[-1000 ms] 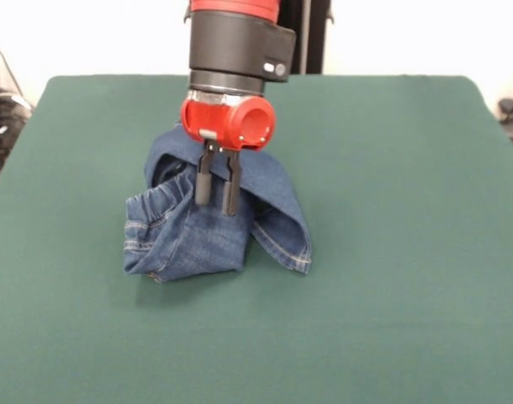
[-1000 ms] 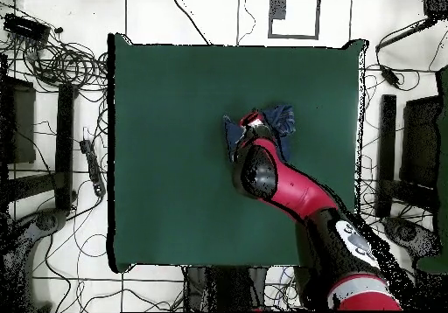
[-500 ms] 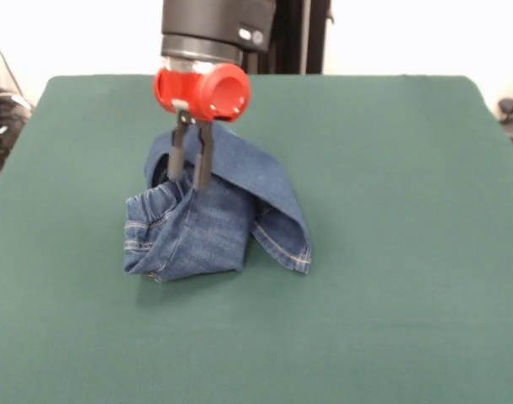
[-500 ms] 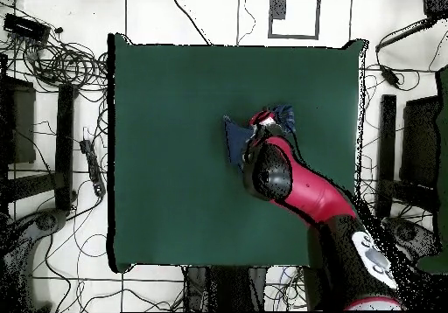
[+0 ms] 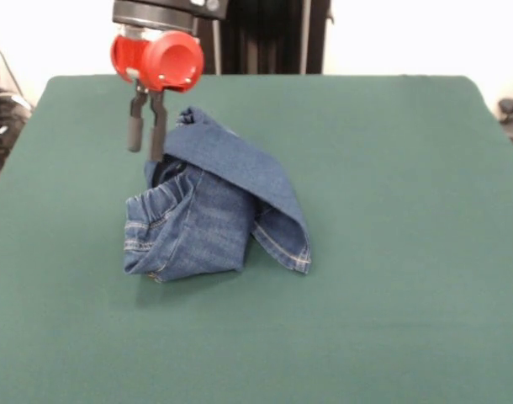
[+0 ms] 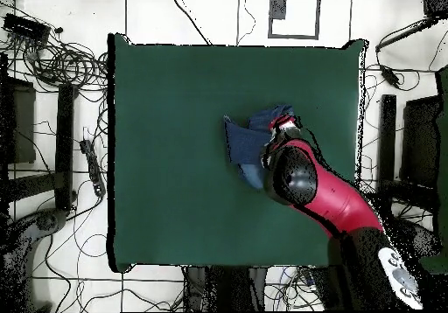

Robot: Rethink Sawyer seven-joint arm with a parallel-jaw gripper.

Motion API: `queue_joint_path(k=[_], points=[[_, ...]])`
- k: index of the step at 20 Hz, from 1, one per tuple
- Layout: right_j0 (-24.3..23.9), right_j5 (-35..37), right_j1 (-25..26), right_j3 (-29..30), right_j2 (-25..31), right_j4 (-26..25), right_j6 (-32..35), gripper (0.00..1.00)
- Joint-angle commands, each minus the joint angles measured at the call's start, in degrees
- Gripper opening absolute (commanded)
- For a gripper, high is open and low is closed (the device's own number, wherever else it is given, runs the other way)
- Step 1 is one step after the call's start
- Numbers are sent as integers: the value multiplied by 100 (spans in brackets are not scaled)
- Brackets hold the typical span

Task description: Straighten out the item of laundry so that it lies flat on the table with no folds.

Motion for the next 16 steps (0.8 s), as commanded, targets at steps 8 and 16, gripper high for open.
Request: queue_joint_path(k=[8,16], points=[[182,-281,778,461,22,-178,827,100],[236,-571,1076,418,-28,-154,884,100]])
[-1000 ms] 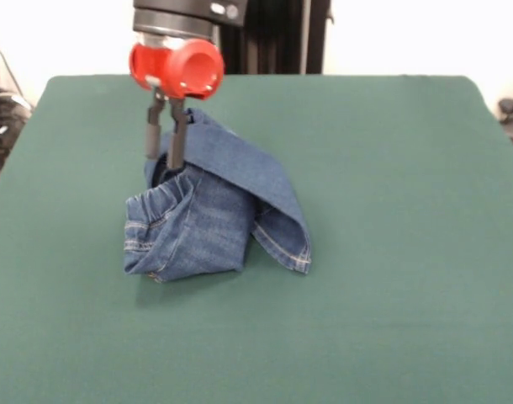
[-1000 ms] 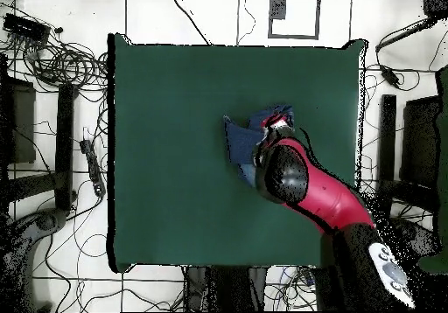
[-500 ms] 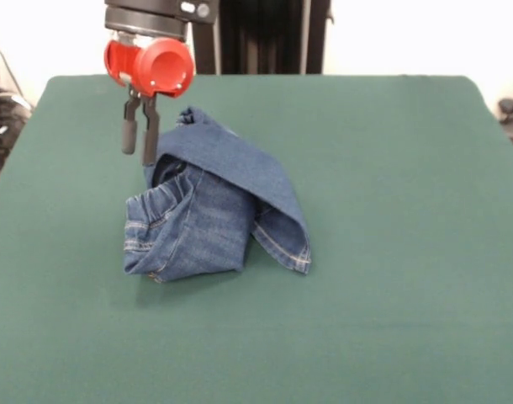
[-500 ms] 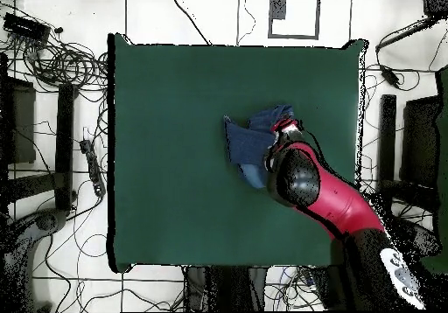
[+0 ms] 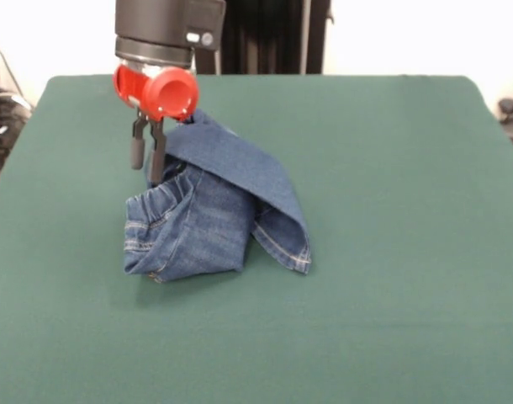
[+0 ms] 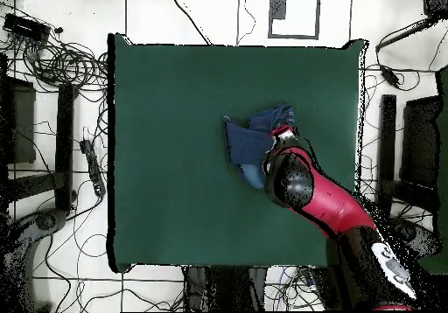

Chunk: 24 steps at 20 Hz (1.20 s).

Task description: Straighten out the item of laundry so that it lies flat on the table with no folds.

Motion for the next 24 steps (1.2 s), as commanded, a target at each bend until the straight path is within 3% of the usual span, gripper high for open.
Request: queue_joint_path(k=[1,24], points=[[275,-324,622,397,58,-89,874,100],[124,-531,1105,117,49,-162,675,100]])
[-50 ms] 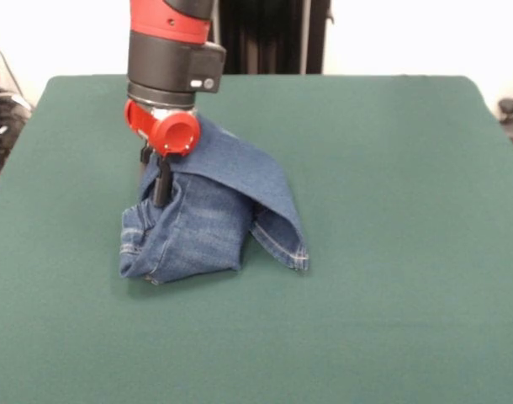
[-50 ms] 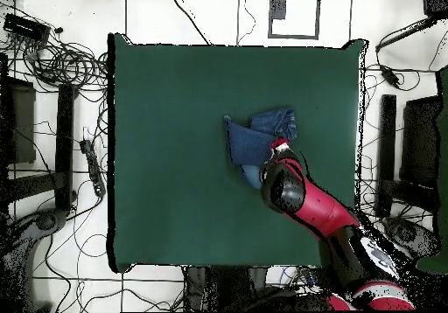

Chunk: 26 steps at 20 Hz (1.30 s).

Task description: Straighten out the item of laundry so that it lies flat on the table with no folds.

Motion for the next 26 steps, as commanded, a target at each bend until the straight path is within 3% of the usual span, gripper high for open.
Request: queue_joint_path(k=[1,10,14,26], points=[[39,18,307,148,357,-209,676,100],[-494,154,-523,554,947,-631,792,100],[-662,120,-654,647,1133,-785,832,100],[-986,-528,-188,535,1579,-1218,1020,100]])
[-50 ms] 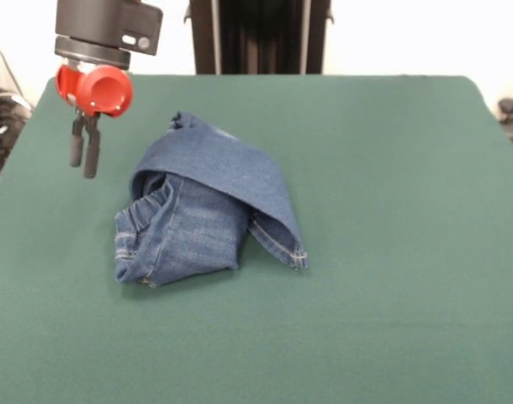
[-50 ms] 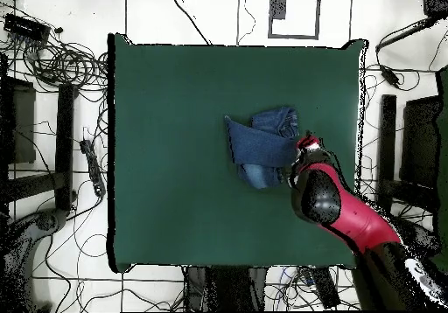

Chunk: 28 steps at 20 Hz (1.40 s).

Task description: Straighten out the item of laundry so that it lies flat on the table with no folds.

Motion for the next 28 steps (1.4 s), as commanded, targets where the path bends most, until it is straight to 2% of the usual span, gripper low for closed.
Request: queue_joint_path(k=[1,18,28], points=[[116,-406,509,372,917,-253,1049,100],[28,-1186,1122,253,1219,-306,1232,100],[68,-1296,1284,168,1275,-220,1194,100]])
